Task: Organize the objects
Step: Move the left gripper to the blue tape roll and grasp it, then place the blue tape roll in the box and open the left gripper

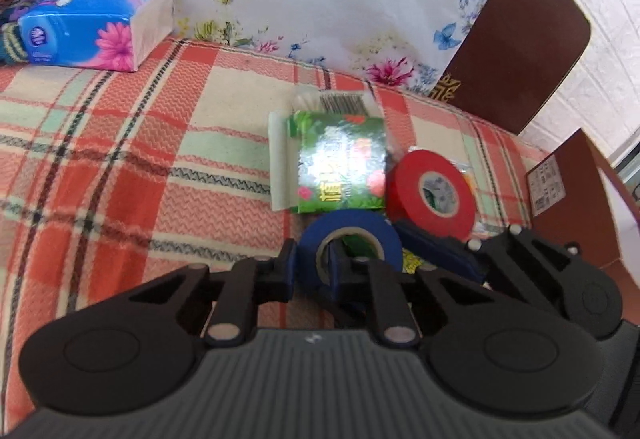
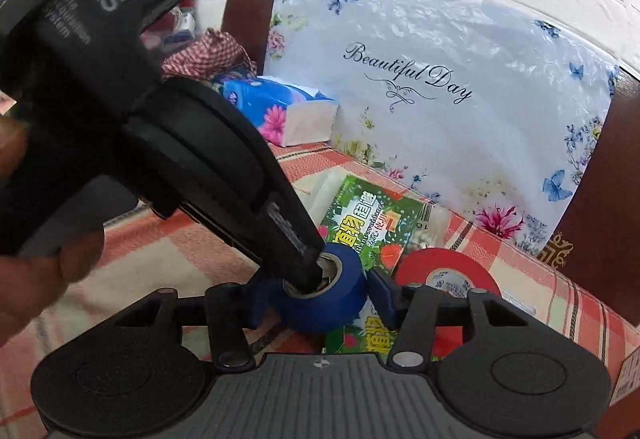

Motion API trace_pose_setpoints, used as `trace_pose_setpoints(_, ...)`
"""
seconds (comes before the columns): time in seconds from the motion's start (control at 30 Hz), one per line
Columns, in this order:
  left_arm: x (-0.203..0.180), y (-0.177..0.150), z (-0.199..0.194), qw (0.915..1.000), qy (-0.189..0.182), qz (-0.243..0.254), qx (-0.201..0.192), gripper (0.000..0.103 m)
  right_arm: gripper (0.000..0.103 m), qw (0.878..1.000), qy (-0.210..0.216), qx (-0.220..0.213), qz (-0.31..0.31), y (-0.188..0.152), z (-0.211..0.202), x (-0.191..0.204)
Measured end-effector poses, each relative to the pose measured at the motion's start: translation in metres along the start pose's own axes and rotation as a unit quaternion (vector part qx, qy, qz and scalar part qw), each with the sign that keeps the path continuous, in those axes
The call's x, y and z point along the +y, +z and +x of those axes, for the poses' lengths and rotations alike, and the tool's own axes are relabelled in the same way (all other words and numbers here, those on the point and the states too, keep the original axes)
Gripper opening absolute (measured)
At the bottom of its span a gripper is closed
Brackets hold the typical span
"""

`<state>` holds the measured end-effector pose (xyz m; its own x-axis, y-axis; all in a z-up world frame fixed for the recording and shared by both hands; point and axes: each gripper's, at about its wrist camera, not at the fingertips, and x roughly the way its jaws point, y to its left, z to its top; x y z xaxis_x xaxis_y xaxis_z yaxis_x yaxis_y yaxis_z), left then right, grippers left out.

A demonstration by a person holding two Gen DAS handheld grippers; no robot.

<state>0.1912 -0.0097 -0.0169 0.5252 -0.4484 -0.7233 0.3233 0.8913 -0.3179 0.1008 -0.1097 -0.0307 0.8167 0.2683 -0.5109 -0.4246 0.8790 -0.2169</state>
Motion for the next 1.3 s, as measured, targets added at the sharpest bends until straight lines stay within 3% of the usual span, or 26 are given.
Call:
trace_pose_setpoints(0.2, -0.037, 0.001, -0.046, 0.9983, -0.003, 0.041, -0.042, 0.019, 0.042, 0.998, -0.032, -0.053, 0.005, 0.005, -0.057, -0.002)
trace_pose_setpoints(0.4, -0.106, 0.008, -0.067, 0.9921, -0.034, 0.098, -0.072, 0.019, 0.042, 0.991, -0.095, -0.093, 0.017, 0.003, -0.116, -0.035)
trace_pose_setpoints(0.67, -0.227, 0.006, -0.038, 0.9779, -0.095, 0.178, -0.054, 0.019, 0.042, 0.976, -0.189, -0.085, 0.069, -0.04, -0.181, -0.109)
trace_pose_setpoints(0.87, -0.295, -0.008, 0.0, 0.9706, -0.111, 0.213, -0.023, 0.023, 0.042, 0.966, -0.217, -0.051, 0.132, -0.079, -0.203, -0.16)
trace_pose_setpoints(1.03, -0.309, -0.018, 0.009, 0.9688, -0.067, 0.237, -0.028, 0.036, 0.049, 0.952, -0.226, -0.039, 0.204, -0.097, -0.211, -0.185)
trace_pose_setpoints(1.13, -0.293, -0.015, -0.003, 0.9701, -0.06, 0.232, -0.038, 0.037, 0.049, 0.948, -0.215, -0.046, 0.232, -0.099, -0.212, -0.188)
trace_pose_setpoints(1.3, -0.242, -0.007, -0.037, 0.9769, -0.035, 0.198, -0.072, 0.04, 0.049, 0.955, -0.19, -0.068, 0.216, -0.082, -0.208, -0.165)
